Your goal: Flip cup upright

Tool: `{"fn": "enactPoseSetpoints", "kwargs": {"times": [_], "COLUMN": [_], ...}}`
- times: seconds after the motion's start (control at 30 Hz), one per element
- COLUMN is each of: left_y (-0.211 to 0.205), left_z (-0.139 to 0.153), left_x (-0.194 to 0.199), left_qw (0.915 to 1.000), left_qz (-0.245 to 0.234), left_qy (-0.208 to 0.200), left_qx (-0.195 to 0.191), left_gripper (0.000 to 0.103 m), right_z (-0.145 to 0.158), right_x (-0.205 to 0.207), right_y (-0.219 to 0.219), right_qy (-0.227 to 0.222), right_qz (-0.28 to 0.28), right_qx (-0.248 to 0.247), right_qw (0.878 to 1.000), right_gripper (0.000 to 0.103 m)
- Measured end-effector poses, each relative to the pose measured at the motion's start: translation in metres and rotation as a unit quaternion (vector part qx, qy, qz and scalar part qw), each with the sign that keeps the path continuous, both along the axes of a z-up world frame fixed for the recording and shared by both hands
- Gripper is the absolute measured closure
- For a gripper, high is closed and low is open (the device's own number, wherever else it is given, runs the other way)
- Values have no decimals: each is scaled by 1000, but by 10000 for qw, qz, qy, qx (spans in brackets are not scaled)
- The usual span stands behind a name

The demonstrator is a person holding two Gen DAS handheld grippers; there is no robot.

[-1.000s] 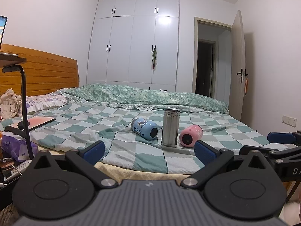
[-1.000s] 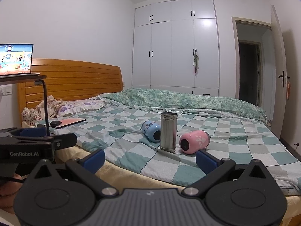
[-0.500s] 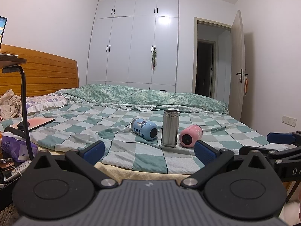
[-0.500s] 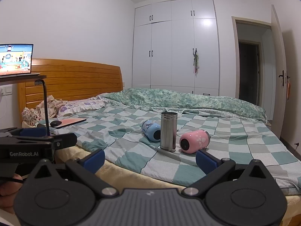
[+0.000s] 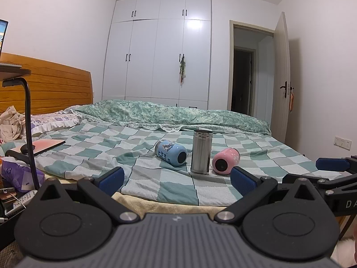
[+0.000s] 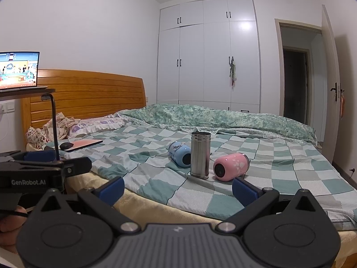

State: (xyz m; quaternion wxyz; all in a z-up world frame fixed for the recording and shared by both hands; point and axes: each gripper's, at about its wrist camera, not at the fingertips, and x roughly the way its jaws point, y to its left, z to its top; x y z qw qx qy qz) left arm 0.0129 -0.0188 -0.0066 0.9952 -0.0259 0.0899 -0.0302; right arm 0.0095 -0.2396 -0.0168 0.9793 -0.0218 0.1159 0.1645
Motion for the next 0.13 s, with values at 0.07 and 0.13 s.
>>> {"fn": "enactPoseSetpoints", "kwargs": {"times": [0.07, 0.13], "left_y": [0, 0], "left_z": [0, 0], "left_x": [0, 0], "left_qw": [10000, 10000], "left_qz": [-3, -6], "left_qy": [1, -6], "left_qx": [0, -5], "left_gripper": [0, 0], "right_z": [-1, -1], "right_x": [0, 0], "right_y": [0, 0], "right_qy": [9, 9], "right_qz": [-2, -3], "right_qx": [0, 2], "right_qw": [10000, 10000], "right_gripper": [0, 0]}}
